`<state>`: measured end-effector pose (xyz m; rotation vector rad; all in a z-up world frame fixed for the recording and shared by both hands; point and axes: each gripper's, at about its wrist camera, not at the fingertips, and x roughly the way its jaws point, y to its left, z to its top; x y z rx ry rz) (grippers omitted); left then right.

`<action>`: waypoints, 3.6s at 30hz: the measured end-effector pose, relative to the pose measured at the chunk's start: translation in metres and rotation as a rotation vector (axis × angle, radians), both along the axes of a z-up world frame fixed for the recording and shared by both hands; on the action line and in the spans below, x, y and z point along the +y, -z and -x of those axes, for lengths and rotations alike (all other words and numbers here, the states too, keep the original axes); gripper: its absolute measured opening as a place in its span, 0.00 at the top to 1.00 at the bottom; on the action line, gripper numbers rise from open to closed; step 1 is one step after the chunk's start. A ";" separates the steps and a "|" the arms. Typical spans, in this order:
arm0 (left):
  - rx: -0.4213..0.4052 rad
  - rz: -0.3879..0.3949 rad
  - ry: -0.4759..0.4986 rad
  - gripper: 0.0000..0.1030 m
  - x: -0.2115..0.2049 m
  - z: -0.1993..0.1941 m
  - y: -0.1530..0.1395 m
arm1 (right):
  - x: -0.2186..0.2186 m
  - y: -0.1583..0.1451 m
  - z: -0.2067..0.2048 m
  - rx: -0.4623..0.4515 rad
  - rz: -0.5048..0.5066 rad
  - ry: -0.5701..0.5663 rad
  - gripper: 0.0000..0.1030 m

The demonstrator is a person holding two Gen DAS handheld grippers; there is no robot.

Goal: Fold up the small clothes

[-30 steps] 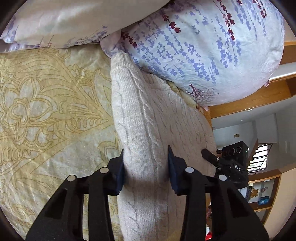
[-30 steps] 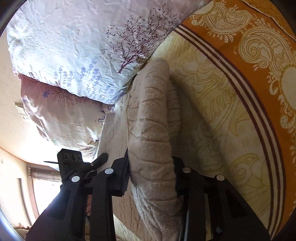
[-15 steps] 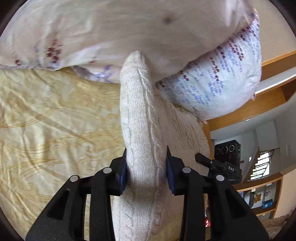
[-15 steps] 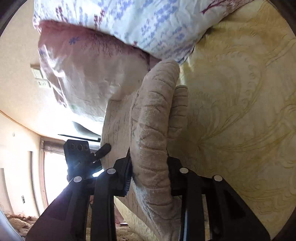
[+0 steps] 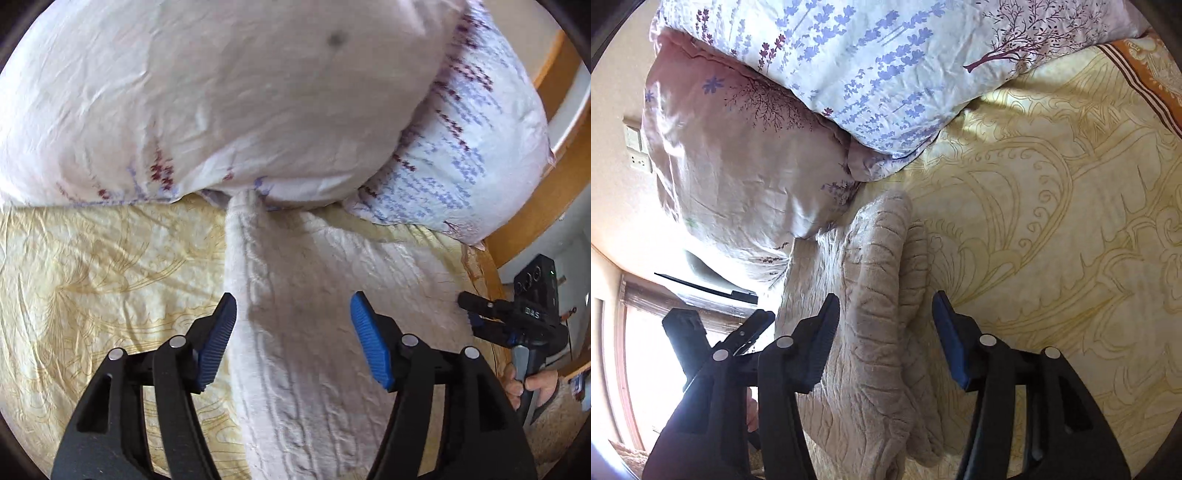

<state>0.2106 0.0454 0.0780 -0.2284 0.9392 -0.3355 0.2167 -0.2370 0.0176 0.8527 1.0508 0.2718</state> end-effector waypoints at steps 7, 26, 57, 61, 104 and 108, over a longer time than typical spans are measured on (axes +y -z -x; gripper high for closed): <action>0.060 -0.116 0.126 0.34 -0.047 -0.007 0.030 | -0.001 0.003 -0.003 0.048 0.255 -0.035 0.63; -0.102 -0.288 0.109 0.28 -0.049 0.070 0.035 | 0.111 -0.022 0.076 -0.265 0.839 -0.262 0.61; -0.095 -0.286 -0.162 0.07 0.008 0.145 0.026 | 0.081 -0.048 0.145 -0.171 0.787 0.065 0.03; -0.036 -0.297 -0.171 0.07 0.014 0.147 0.036 | 0.080 -0.039 0.142 -0.108 0.767 0.074 0.01; 0.194 -0.380 -0.141 0.02 -0.008 0.120 0.075 | 0.104 0.004 0.112 0.133 0.770 -0.065 0.01; 0.226 -0.385 -0.140 0.02 -0.008 0.116 0.075 | 0.105 0.003 0.103 0.190 0.760 -0.097 0.01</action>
